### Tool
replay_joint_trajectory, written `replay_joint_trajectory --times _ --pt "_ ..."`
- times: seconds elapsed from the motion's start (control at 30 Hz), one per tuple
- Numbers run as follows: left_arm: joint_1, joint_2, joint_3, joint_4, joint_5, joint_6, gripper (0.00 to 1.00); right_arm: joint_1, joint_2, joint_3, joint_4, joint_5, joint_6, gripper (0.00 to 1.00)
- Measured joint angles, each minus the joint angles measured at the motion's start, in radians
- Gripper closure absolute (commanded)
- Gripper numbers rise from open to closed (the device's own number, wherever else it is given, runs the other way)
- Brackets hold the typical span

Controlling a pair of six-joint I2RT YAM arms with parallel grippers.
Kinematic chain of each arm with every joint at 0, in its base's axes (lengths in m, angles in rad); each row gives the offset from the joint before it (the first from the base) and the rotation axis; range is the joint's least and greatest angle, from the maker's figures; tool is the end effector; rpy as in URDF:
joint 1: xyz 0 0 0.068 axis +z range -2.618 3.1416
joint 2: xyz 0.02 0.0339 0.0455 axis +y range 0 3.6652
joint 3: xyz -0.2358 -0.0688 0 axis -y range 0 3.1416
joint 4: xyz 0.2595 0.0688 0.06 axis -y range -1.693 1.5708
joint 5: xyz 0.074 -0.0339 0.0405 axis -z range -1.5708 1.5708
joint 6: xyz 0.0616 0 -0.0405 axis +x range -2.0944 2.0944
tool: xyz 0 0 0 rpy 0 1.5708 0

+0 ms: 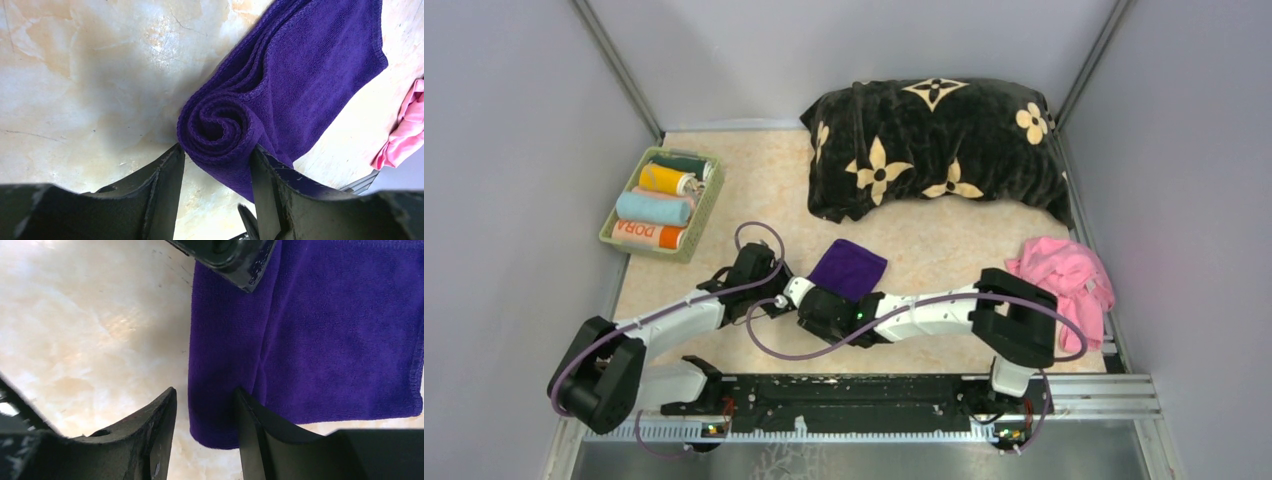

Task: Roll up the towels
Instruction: Roll the towel at the center of the board.

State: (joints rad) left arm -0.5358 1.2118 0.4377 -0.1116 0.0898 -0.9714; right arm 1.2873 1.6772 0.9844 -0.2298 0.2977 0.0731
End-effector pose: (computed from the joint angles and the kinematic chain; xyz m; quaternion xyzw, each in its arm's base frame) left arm 0.2124 -0.1325 0.0910 -0.1886 0.9220 -0.2604 0.2158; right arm 0.1190 0.3437 0.1225 -0.4960 0.7969 0.0888 0.3333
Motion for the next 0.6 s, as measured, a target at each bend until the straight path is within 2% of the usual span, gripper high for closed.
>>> replay_joint_trajectory --times 0.17,0.23,0.53,0.6 --pt "0.0 0.006 0.003 0.004 0.002 0.0 0.4 0.009 0.086 0.02 0.0 0.092 -0.019 0.56" --pt "0.0 0.007 0.003 0.008 0.003 0.0 0.4 0.011 0.093 0.02 0.002 0.112 -0.021 0.6" --pt "0.0 0.012 0.015 0.011 0.007 0.004 0.31 0.013 0.099 0.02 0.005 0.14 -0.029 0.99" --pt "0.0 -0.019 0.015 -0.022 -0.007 0.008 0.28 0.006 0.091 0.02 0.005 0.107 -0.029 1.0"
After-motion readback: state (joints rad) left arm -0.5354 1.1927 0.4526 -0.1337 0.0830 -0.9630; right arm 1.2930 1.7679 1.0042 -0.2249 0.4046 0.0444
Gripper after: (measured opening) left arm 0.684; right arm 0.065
